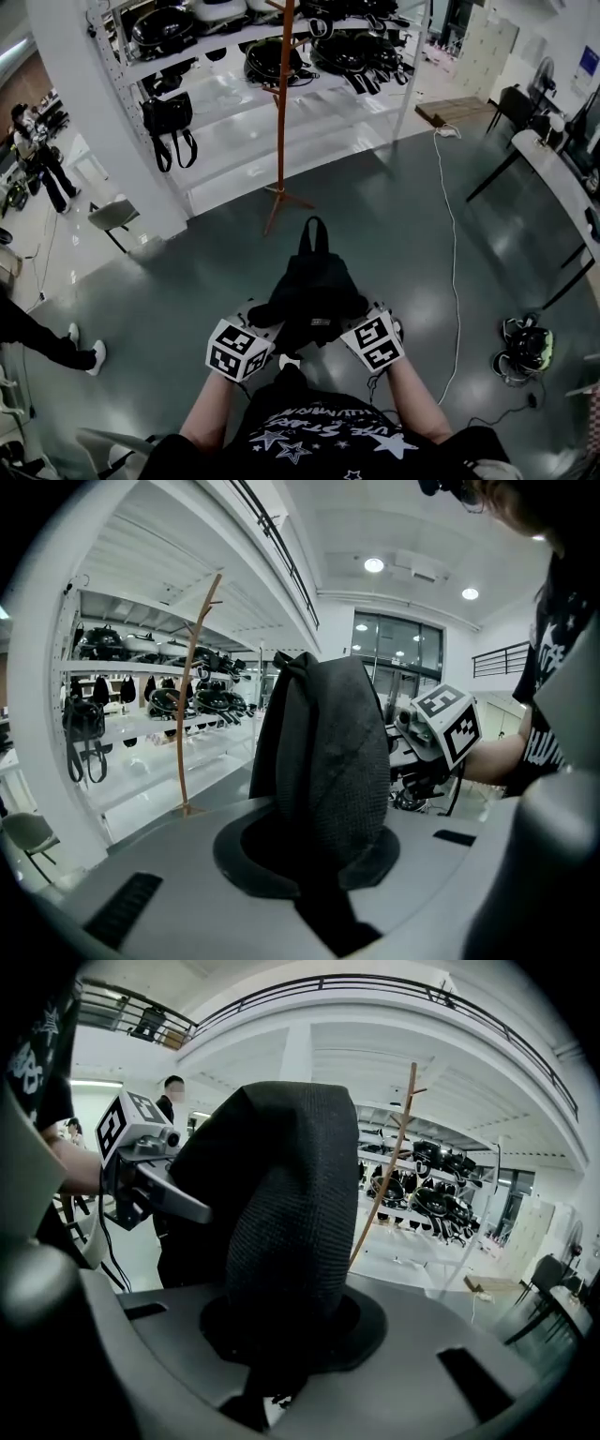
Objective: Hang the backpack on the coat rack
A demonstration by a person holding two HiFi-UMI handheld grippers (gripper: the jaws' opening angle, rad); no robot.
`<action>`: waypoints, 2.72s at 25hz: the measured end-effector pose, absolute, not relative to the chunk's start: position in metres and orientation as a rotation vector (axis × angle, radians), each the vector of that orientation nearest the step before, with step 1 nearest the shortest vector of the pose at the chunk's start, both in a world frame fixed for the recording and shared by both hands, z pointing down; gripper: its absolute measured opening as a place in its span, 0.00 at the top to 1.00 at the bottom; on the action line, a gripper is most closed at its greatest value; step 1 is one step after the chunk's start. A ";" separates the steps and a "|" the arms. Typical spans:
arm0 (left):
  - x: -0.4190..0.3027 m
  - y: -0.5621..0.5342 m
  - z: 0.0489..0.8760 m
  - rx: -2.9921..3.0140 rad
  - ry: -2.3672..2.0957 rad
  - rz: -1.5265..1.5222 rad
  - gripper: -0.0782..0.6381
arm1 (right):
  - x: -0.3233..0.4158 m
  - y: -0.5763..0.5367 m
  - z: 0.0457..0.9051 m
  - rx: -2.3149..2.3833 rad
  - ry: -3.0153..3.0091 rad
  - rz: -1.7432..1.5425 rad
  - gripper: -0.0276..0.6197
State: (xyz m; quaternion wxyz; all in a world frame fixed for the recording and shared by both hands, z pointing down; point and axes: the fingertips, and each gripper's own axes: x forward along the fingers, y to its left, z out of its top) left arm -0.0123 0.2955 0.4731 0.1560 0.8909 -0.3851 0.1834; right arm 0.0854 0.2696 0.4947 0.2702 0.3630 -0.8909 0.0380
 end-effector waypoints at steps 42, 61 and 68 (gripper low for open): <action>-0.061 -0.108 0.494 2.497 -1.158 0.606 0.80 | 0.034 -0.141 0.516 0.891 -2.431 0.096 0.86; -0.016 -0.255 0.483 2.358 -1.373 0.617 0.80 | 0.071 -0.306 0.499 0.765 -2.508 0.006 0.86; -0.023 -0.283 0.478 2.371 -1.387 0.615 0.80 | 0.064 -0.335 0.494 0.778 -2.507 -0.005 0.86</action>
